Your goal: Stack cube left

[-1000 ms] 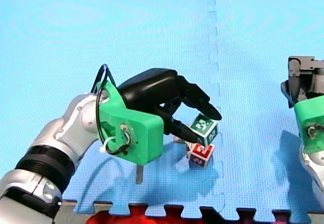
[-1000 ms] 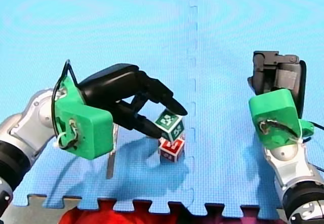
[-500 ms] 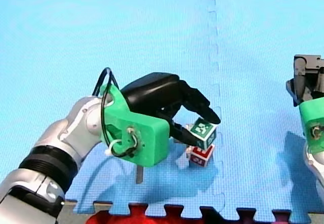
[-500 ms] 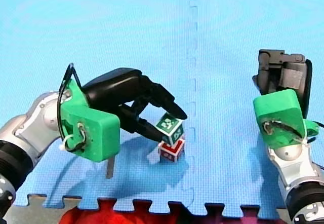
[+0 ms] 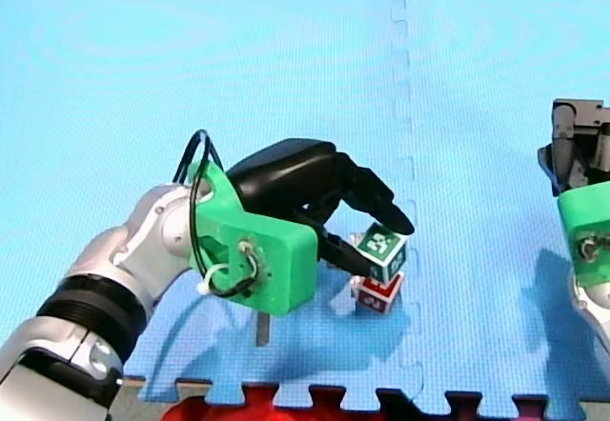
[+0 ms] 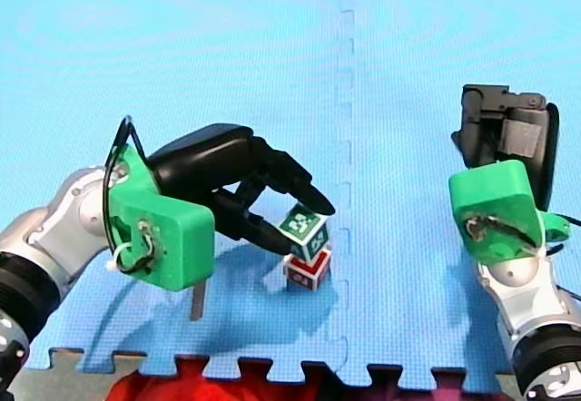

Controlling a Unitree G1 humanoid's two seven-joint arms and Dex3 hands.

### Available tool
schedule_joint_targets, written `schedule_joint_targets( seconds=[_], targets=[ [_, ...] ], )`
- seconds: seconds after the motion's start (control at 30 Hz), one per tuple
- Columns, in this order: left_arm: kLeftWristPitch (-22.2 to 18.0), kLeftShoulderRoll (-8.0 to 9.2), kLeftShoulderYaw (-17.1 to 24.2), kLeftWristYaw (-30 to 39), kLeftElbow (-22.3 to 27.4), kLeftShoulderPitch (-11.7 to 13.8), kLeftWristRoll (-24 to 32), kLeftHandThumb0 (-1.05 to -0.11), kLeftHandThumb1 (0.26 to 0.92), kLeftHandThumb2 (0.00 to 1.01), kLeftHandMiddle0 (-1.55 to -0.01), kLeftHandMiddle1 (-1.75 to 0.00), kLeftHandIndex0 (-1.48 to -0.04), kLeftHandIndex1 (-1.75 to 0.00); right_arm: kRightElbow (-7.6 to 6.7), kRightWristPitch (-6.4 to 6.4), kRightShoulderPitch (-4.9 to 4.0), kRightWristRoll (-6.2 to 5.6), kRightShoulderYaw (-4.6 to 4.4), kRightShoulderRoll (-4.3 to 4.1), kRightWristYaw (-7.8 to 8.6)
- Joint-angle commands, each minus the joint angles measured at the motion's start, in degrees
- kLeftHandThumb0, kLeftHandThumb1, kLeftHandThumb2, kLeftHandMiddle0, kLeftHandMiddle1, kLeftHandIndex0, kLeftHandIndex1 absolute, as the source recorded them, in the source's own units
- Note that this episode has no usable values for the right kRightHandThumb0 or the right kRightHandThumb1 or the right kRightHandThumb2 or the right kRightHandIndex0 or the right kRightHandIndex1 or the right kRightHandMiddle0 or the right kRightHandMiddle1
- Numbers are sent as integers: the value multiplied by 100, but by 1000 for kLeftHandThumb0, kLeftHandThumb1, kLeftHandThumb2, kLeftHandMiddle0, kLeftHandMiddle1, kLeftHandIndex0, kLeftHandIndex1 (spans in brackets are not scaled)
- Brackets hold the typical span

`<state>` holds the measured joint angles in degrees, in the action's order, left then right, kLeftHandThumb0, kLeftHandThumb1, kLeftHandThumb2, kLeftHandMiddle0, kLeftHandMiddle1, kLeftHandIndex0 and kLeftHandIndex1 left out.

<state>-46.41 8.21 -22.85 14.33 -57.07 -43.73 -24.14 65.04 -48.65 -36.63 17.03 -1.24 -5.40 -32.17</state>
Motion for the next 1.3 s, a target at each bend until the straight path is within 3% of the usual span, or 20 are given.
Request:
schedule_joint_targets(
  seconds=[0.0, 0.43, 1.27],
  targets=[
    [-49, 4, -20, -23, -93, -54, -33, -494, 819, 1, -900, -1746, -1286, 0, -26, 12, 16, -12, 6, -24, -29],
    [-181, -53, -130, -220, -539, -194, -233, -493, 829, 4, -883, -1746, -1259, 0, -91, 41, 17, -12, 2, 14, -61],
    [-392, -86, -263, -549, -789, -205, -481, -530, 862, 11, -873, -1746, -1276, -12, -126, 117, 55, 48, -69, 138, -263]
  ],
)
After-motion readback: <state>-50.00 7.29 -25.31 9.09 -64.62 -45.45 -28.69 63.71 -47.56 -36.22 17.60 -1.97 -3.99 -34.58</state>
